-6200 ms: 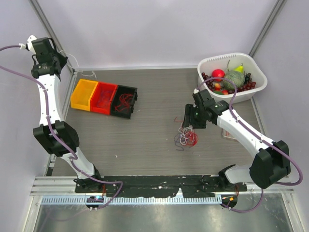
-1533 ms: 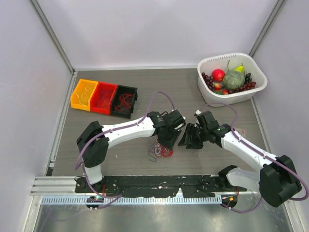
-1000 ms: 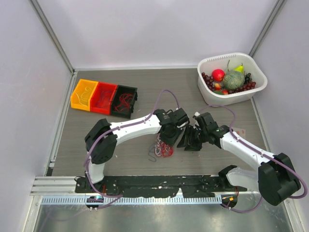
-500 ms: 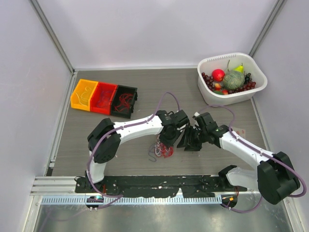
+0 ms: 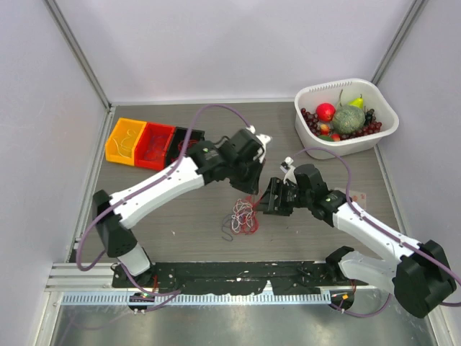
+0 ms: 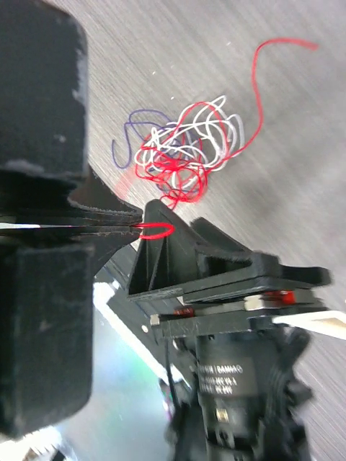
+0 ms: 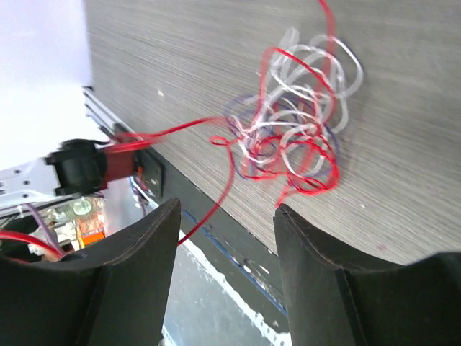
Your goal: Untangle the cables
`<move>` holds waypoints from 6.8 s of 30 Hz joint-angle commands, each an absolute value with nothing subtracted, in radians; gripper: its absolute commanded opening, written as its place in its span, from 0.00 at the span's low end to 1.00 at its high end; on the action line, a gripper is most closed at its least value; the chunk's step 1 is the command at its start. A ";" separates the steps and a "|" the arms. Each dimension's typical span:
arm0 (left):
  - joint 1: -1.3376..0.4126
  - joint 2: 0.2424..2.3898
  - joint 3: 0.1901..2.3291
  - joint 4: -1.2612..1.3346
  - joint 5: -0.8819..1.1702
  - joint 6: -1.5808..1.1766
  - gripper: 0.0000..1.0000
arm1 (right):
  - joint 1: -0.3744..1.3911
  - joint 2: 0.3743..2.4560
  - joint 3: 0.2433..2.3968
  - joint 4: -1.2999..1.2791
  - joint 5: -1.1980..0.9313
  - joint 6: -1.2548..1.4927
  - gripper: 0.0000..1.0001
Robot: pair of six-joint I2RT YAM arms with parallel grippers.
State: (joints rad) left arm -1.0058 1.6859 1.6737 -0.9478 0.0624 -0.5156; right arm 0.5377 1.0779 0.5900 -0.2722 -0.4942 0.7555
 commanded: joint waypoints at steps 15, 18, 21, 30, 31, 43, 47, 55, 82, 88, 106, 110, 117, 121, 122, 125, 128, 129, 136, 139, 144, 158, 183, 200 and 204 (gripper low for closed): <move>-0.850 1.529 2.274 -0.833 0.264 -0.623 0.00 | 0.551 1.055 0.870 -0.106 -0.497 0.718 0.64; -0.839 1.549 2.376 -0.775 0.308 -0.652 0.00 | 0.572 1.097 0.851 -0.028 -0.502 0.753 0.64; -0.818 1.539 2.390 -0.648 0.385 -0.724 0.00 | 0.609 1.159 0.838 0.057 -0.477 0.778 0.64; -0.730 1.509 2.421 -0.306 0.521 -0.952 0.00 | 0.617 1.373 0.727 0.094 -0.382 0.880 0.63; -0.717 1.508 2.433 -0.270 0.529 -0.978 0.00 | 0.617 1.385 0.710 0.097 -0.382 0.885 0.63; -0.650 1.508 2.563 -0.054 0.488 -1.120 0.00 | 0.595 1.422 0.635 -0.092 -0.278 0.796 0.61; -0.646 1.474 2.485 -0.112 0.451 -1.088 0.00 | 0.595 1.332 0.750 -0.256 -0.253 0.663 0.62; -0.626 1.470 2.355 -0.209 0.413 -1.060 0.00 | 0.718 1.060 0.847 -0.241 -0.426 0.485 0.64; -0.539 1.528 2.502 -0.068 0.483 -1.278 0.00 | 1.014 1.380 0.898 -0.016 0.290 0.538 0.53; -0.496 1.529 2.566 -0.052 0.494 -1.313 0.00 | 0.973 1.401 0.805 -0.037 0.278 0.565 0.59; -0.427 1.465 2.453 -0.538 0.374 -0.870 0.00 | 0.957 0.927 0.773 -0.342 0.236 0.597 0.65; -0.377 1.488 2.473 -0.601 0.339 -0.815 0.00 | 0.956 0.855 0.759 -0.391 0.282 0.627 0.65; -0.273 1.552 2.471 -0.644 0.327 -0.733 0.00 | 0.956 0.781 0.775 -0.514 0.336 0.647 0.65; -0.209 1.627 2.523 -0.646 0.333 -0.753 0.00 | 0.954 0.744 0.773 -0.543 0.353 0.667 0.65; -0.193 1.650 2.537 -0.635 0.344 -0.768 0.00 | 0.954 0.741 0.775 -0.551 0.353 0.670 0.65; -0.152 1.687 2.553 -0.618 0.357 -0.796 0.00 | 0.954 0.736 0.776 -0.558 0.357 0.673 0.65; -0.103 1.706 2.519 -0.623 0.374 -0.833 0.00 | 0.954 0.741 0.790 -0.571 0.356 0.670 0.65; -0.091 1.706 2.495 -0.626 0.377 -0.844 0.00 | 0.956 0.744 0.795 -0.572 0.356 0.669 0.65; -0.054 1.732 2.370 -0.652 0.422 -0.854 0.00 | 0.954 0.764 0.810 -0.574 0.367 0.660 0.65; -0.055 1.710 2.255 -0.657 0.416 -0.847 0.00 | 0.953 0.787 0.818 -0.571 0.354 0.649 0.65; -0.055 1.634 1.983 -0.598 0.350 -0.809 0.00 | 0.954 0.802 0.833 -0.580 0.348 0.634 0.65; -0.090 1.615 1.453 -0.517 0.167 -0.626 0.00 | 0.936 0.862 0.830 -0.546 0.333 0.611 0.65; -0.173 1.841 1.732 -0.791 -0.029 -0.479 0.54 | 0.884 0.871 0.790 -0.552 0.264 0.693 0.64; -0.600 1.299 1.013 -0.474 0.354 -0.715 0.48 | 0.689 1.307 0.842 -0.353 -0.170 0.664 0.63; -0.615 1.388 1.005 -0.400 0.312 -0.721 0.43 | 0.621 1.347 0.873 -0.347 -0.241 0.686 0.63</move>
State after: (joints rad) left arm -0.6224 1.3327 0.9810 -0.5716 0.3153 -0.6731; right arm 0.6701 1.3273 0.8356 -0.4206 -0.1104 0.6582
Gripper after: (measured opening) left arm 0.471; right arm 0.630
